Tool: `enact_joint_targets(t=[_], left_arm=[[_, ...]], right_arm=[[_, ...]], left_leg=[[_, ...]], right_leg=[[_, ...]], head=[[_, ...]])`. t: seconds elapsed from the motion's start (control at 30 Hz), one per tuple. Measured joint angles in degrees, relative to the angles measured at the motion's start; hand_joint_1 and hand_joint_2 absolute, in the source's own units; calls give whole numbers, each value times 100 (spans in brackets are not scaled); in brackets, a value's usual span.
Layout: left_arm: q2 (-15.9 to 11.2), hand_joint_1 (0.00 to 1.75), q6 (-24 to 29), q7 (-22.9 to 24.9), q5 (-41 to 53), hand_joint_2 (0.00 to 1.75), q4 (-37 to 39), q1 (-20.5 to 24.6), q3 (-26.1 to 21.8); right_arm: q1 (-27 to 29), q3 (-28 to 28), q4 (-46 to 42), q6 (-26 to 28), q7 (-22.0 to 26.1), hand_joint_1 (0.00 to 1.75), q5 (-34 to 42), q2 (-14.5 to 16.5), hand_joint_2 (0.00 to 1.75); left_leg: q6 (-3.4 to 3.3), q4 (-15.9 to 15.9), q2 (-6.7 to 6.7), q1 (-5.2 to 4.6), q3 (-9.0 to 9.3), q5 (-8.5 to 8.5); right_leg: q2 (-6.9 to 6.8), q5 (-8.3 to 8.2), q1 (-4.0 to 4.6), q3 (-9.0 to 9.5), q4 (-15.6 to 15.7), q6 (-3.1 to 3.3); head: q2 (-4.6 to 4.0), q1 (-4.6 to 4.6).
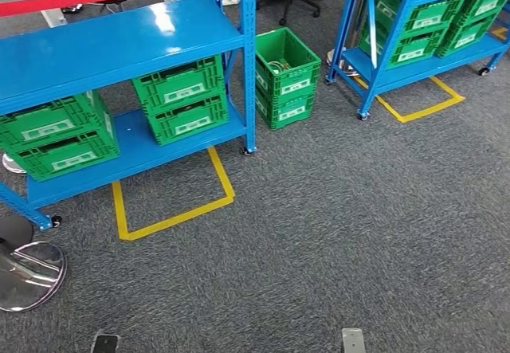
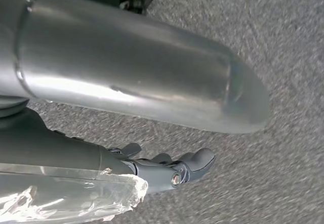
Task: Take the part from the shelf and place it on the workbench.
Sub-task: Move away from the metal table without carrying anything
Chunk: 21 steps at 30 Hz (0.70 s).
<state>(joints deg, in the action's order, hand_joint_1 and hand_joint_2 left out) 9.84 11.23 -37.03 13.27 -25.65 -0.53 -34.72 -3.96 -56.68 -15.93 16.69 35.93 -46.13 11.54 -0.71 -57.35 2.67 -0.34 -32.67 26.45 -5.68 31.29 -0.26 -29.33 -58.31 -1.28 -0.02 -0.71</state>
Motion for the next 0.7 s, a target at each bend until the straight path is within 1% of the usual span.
enact_joint_targets(t=[0.03,0.07,0.1,0.13,0.17,0.2,0.23,0.27,0.3,0.33,0.37,0.4,0.43,0.47,0.5,0.53,0.57,0.6,0.63,0.67,0.7], left_arm=[[0,0,-1,0,-3,0,-2,-1,-1],[2,0,-2,0,-7,0,-4,4,-1],[5,0,-4,0,-7,0,-6,13,0],[8,0,-8,0,-7,0,-7,15,1],[9,0,-11,0,-7,0,-8,10,1],[9,0,-14,0,-8,0,-8,2,0],[9,0,-15,0,-8,0,-8,-4,-1],[9,0,-15,0,-8,0,-9,-6,-1],[12,0,-15,0,-9,0,-11,-5,-1],[14,0,-15,0,-9,0,-14,-1,-1],[16,0,-15,0,-9,0,-16,0,0],[18,0,-15,0,-9,0,-19,-4,1],[17,0,-15,0,-9,0,-20,-12,1],[9,0,-15,0,-10,0,-23,-26,1],[4,0,-15,0,-10,0,-26,-35,0],[-1,0,-15,0,-13,0,-28,-34,0],[-4,0,-15,0,-17,0,-31,-26,0],[1,0,-16,0,-20,0,-32,-14,1],[2,0,-16,0,-24,0,-32,-9,2],[3,0,-17,0,-25,0,-32,-15,3],[4,0,-17,0,-25,0,-32,-27,3]], right_arm=[[-3,0,0,-6,4,0,-2,0,0],[0,0,0,-12,7,0,-4,-1,0],[10,-1,0,-15,8,0,-3,-2,0],[22,-1,0,-17,7,0,-2,-4,0],[32,-2,0,-20,5,0,-2,-5,0],[37,-3,0,-28,5,0,-1,-5,0],[38,-4,0,-39,7,0,-2,-6,0],[35,-4,0,-50,10,0,-3,-6,0],[32,-5,0,-57,14,0,-4,-8,0],[30,-5,0,-60,20,0,-7,-11,0],[28,-5,0,-61,25,0,-10,-13,0],[26,-5,0,-61,27,0,-11,-15,0],[22,-7,0,-61,32,0,-13,-15,0],[18,-9,0,-62,33,0,-14,-15,0],[15,-12,0,-64,38,0,-15,-15,0],[14,-15,0,-67,45,0,-17,-15,0],[19,-16,0,-69,51,0,-19,-15,0],[29,-19,0,-69,57,0,-20,-15,0],[41,-20,0,-68,60,0,-21,-16,0],[52,-22,0,-68,61,0,-21,-16,0],[58,-23,0,-67,62,0,-21,-17,0]], left_leg=[[-35,18,-71,16,12,-11],[-60,25,-141,28,17,-16],[-80,25,-218,29,15,-14],[-90,24,-301,26,16,-11],[-95,23,-386,22,22,-8],[-95,21,-468,18,31,-4],[-90,20,-554,17,45,0],[-81,19,-639,17,61,7],[-64,16,-716,12,72,18],[-41,6,-792,11,72,29],[-13,2,-852,15,60,33],[23,1,-911,25,42,33],[60,4,-969,38,24,32],[95,4,-991,48,20,37],[131,-47,-925,45,2,73],[163,-190,-796,39,-61,158],[193,-463,-626,37,-191,294],[223,-841,-462,39,-392,459],[247,-1237,-372,52,-614,603],[263,-1540,-327,64,-794,672],[270,-1656,-309,74,-883,625]], right_leg=[[158,113,-15,-74,-176,-25],[345,277,-30,-229,-489,-41],[466,456,-37,-436,-890,-48],[522,592,-39,-652,-1277,-55],[546,636,-36,-821,-1537,-56],[557,561,-34,-895,-1588,-51],[577,367,-34,-852,-1398,-38],[636,109,-36,-717,-1029,-20],[764,-92,-44,-555,-629,4],[881,-232,-54,-403,-278,21],[973,-285,-57,-302,-65,34],[1011,-266,-55,-256,12,49],[967,-264,-52,-229,41,62],[911,-265,-55,-206,55,85],[853,-259,-64,-176,76,118],[788,-251,-76,-141,99,149],[711,-233,-81,-102,115,177],[634,-203,-76,-67,119,197],[554,-172,-71,-34,120,205],[480,-136,-67,3,119,206],[417,-98,-65,45,119,202]], head=[[0,12],[0,25],[0,37],[0,44],[0,46],[0,49],[0,49],[0,50],[0,49],[1,49],[1,50],[1,49],[1,51],[1,52],[1,38],[1,16],[1,-2],[1,-22],[1,-26],[2,-23],[1,-25]])
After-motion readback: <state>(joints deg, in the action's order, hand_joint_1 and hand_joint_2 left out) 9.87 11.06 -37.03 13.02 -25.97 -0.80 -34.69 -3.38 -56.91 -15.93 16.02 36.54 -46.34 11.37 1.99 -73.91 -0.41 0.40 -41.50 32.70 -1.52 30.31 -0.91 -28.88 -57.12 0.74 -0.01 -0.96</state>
